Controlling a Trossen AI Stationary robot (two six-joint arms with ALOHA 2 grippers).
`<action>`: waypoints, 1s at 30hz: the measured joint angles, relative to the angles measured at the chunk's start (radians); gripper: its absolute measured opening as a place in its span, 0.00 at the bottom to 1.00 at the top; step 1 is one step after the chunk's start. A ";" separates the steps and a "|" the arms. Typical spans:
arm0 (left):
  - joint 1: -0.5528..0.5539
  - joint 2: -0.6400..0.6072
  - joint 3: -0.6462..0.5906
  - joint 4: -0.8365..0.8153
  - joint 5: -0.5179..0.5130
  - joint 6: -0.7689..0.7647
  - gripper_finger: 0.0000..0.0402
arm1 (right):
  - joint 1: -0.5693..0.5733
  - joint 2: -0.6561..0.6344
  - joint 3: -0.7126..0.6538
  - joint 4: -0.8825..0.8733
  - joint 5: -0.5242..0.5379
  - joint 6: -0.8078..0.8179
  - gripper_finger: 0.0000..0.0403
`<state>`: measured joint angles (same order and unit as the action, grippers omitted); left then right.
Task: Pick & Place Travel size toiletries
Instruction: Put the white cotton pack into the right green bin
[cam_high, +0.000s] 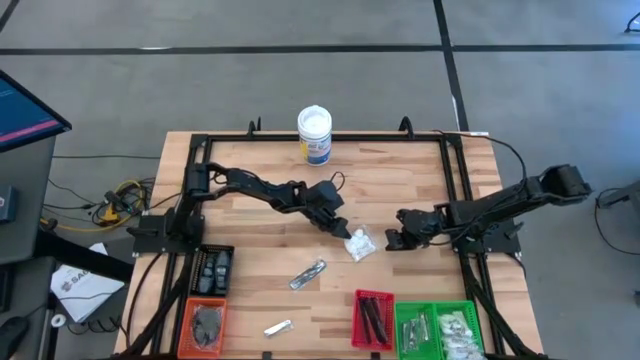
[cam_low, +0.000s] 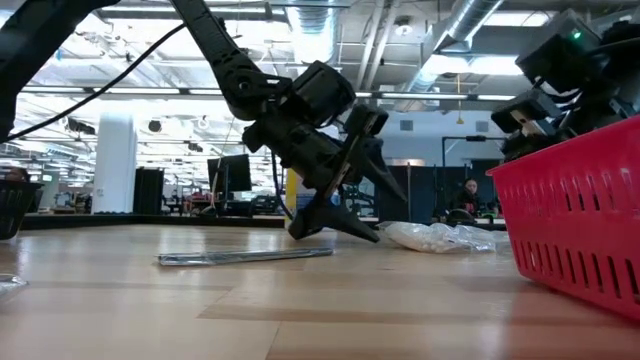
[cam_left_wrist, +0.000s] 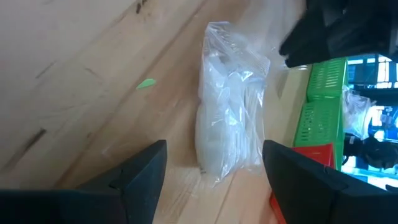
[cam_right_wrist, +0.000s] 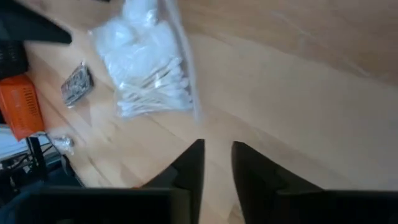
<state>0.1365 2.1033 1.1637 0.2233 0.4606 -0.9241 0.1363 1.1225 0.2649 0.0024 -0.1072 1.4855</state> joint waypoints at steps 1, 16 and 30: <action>-0.002 0.000 0.000 0.001 -0.001 0.000 0.64 | -0.006 0.004 0.000 -0.003 -0.003 -0.001 0.19; -0.047 0.099 0.123 0.018 0.029 -0.027 0.64 | -0.035 0.125 0.001 0.143 -0.028 -0.043 0.39; -0.053 0.109 0.122 -0.002 0.022 -0.014 0.51 | -0.033 0.314 0.005 0.407 -0.084 -0.049 0.26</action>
<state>0.0837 2.2127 1.2858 0.2215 0.4824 -0.9382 0.1032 1.4368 0.2694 0.4098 -0.1911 1.4364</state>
